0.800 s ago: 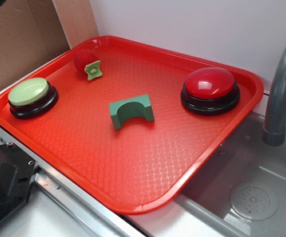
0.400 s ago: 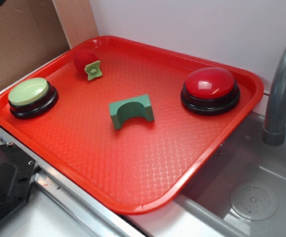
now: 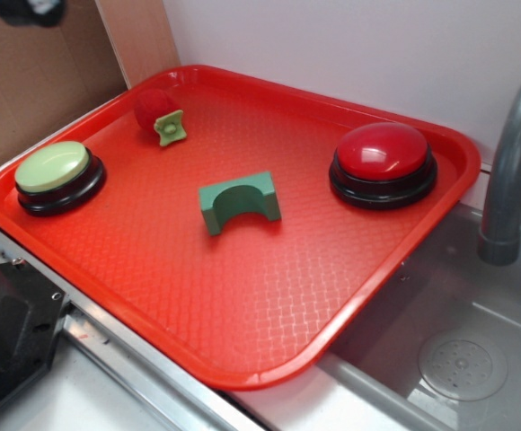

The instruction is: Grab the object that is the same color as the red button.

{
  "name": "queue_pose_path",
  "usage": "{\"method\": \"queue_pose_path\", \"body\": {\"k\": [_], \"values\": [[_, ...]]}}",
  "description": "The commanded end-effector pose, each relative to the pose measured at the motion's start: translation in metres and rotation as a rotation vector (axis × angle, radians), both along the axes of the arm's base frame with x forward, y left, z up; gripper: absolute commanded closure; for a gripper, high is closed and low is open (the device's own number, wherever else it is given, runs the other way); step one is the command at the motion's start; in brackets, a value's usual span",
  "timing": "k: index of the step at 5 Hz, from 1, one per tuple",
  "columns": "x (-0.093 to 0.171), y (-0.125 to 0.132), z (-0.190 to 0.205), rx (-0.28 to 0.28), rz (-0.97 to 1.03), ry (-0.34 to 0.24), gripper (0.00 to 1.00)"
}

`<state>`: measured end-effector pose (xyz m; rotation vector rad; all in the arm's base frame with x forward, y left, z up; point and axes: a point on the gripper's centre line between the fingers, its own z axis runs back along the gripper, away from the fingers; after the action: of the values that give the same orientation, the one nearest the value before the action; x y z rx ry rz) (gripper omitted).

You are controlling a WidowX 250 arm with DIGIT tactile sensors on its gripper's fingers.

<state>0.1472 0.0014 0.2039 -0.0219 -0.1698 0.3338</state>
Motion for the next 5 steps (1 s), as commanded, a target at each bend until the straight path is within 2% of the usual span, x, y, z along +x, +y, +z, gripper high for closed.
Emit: {"method": "queue_pose_path", "body": {"k": [1,2,3,4,5], "values": [[0.043,0.048,-0.045,0.022,0.313,-0.192,0.00],[0.067,0.074,-0.071,-0.004,0.454,-0.257,0.00],[0.082,0.092,-0.101,0.018,0.649,-0.293,0.00],[0.107,0.106,-0.130,-0.032,0.728,-0.292,0.00],[0.131,0.109,-0.152,0.038,0.786,-0.277,0.00]]}}
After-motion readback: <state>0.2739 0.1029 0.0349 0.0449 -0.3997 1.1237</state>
